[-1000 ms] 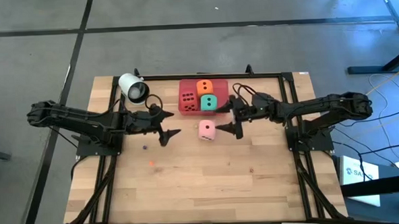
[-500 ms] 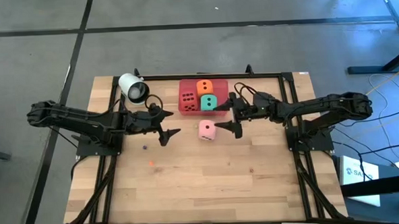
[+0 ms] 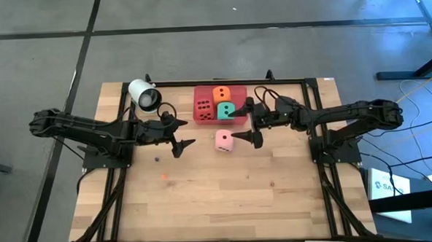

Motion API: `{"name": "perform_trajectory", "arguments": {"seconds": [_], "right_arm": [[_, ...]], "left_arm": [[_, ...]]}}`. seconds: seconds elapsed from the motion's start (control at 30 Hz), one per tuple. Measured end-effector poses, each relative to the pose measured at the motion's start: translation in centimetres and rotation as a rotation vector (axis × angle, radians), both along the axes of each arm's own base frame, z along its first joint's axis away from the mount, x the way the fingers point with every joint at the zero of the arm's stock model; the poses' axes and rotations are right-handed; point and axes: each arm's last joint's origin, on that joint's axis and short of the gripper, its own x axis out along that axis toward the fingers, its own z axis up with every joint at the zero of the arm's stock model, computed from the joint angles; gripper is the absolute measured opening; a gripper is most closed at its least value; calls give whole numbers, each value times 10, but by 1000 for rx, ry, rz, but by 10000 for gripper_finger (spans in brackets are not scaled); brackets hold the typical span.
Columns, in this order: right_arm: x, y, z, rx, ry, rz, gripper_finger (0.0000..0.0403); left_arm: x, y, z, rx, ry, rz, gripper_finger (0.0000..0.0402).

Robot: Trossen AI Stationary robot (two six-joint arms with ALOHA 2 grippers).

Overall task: Pick & Place Dice
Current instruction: Put the pink die into the pink bin

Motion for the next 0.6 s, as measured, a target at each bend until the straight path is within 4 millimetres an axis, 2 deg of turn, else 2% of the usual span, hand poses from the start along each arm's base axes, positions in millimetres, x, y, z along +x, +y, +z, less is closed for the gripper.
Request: {"name": "perform_trajectory", "arguments": {"seconds": [0.2, 0.6], "right_arm": [[2, -1, 5, -37, -20, -11, 387], [2, 0, 5, 26, -7, -5, 386]], "left_arm": [[0, 0, 0, 1, 0, 1, 400], [0, 1, 0, 3, -6, 37, 400]]}}
